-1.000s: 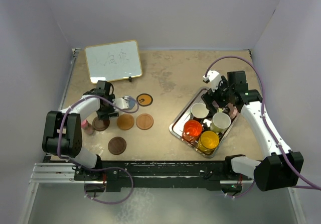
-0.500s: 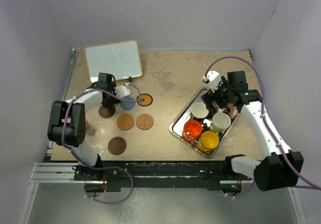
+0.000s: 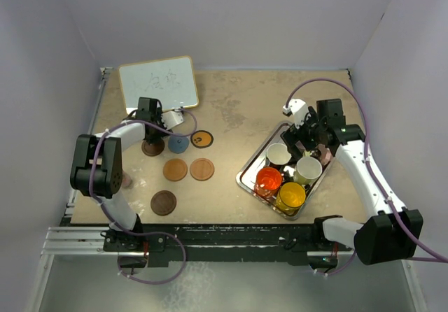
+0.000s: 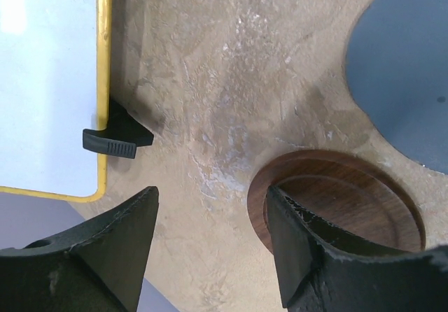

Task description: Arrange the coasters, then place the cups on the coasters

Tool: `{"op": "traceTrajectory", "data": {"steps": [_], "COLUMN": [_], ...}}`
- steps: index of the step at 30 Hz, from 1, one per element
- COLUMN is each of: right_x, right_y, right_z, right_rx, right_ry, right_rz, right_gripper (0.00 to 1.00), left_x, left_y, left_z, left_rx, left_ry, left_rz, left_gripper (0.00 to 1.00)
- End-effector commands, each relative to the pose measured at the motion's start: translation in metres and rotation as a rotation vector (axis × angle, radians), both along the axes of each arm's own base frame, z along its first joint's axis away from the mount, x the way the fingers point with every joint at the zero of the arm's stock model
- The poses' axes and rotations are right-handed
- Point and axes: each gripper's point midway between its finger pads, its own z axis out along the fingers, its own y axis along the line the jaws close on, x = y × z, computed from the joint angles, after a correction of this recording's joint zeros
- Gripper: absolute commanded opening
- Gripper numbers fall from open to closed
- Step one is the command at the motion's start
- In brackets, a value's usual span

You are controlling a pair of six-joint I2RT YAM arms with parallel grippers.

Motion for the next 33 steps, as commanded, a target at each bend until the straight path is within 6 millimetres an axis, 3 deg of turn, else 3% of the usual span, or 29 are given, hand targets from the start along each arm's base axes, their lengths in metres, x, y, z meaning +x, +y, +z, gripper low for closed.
{"op": "traceTrajectory", "data": {"steps": [1, 7, 14, 17, 20, 27, 30, 33], "right_x": [0.004, 0.004, 0.003, 0.003, 0.003, -0.001, -0.004, -0.007], "right_y": [0.0, 0.0, 0.0, 0.0, 0.0, 0.01, 0.014, 0.016], "right_z": [0.004, 0.004, 0.005, 0.005, 0.007, 0.026, 0.037, 0.048], "right_rx": [0.0, 0.002, 0.0, 0.001, 0.005, 0.059, 0.084, 0.104], "right_ry": [-0.007, -0.004, -0.009, -0.008, -0.012, -0.056, -0.085, -0.119], "right_rz": [0.004, 0.003, 0.003, 0.003, 0.004, 0.028, 0.04, 0.049], "right_gripper": [1.0, 1.0, 1.0, 1.0, 1.0, 1.0, 1.0, 1.0], "left_x": [0.005, 0.004, -0.019, -0.041, -0.075, -0.169, -0.199, -0.214], "left_y": [-0.009, -0.013, -0.031, -0.04, -0.052, -0.073, -0.076, -0.078], "left_z": [-0.009, 0.003, 0.049, 0.063, 0.065, 0.042, 0.026, 0.012], "left_rx": [-0.081, -0.103, -0.204, -0.25, -0.274, -0.269, -0.241, -0.195], "left_ry": [0.011, 0.004, -0.019, -0.014, 0.033, 0.215, 0.299, 0.336], "left_rz": [0.021, 0.016, -0.027, -0.067, -0.149, -0.374, -0.426, -0.461], "left_gripper": [0.61, 0.61, 0.61, 0.62, 0.64, 0.66, 0.66, 0.66]}}
